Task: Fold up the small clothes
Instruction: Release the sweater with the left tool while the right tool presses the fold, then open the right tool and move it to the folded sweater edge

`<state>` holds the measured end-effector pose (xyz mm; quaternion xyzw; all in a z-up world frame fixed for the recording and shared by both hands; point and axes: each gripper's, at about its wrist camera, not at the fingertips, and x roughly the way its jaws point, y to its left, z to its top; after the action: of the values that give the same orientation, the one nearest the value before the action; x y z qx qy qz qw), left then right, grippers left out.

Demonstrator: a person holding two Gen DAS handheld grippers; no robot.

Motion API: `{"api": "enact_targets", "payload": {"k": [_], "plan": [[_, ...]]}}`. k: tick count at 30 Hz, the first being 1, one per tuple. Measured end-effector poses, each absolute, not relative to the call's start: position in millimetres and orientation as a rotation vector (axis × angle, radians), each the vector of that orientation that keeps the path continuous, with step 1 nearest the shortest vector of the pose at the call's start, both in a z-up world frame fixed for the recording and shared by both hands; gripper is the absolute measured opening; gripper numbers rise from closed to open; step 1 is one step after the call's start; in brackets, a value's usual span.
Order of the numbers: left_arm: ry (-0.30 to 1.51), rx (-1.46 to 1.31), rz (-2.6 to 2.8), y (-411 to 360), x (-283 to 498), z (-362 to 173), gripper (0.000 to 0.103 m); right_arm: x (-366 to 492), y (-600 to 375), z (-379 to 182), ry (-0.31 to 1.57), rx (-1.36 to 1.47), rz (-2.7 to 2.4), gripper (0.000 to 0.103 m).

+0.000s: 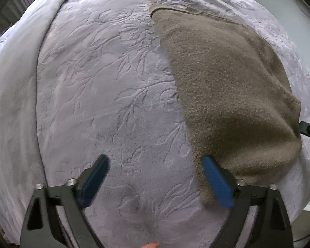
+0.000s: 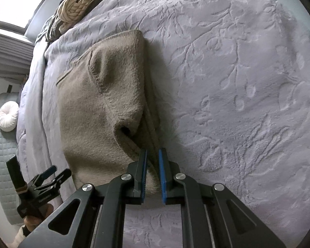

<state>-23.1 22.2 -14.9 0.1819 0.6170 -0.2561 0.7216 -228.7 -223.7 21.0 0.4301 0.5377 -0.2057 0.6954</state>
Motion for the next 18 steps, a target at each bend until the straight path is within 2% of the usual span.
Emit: {"api": "enact_targets", "payload": {"k": [3, 5, 6, 18], "plan": [[1.368, 0.394, -0.558, 24, -21, -14, 0.103, -228, -225, 20, 1.199, 0.961, -0.464, 0.026], [1.374, 0.392, -0.552, 25, -22, -14, 0.103, -228, -225, 21, 1.196, 0.956, -0.468, 0.052], [1.375, 0.392, -0.551, 26, -21, -14, 0.103, -228, -225, 21, 1.190, 0.953, -0.469, 0.055], [1.407, 0.381, -0.530, 28, -20, -19, 0.103, -217, -230, 17, 1.194, 0.954, -0.445, 0.056]]}}
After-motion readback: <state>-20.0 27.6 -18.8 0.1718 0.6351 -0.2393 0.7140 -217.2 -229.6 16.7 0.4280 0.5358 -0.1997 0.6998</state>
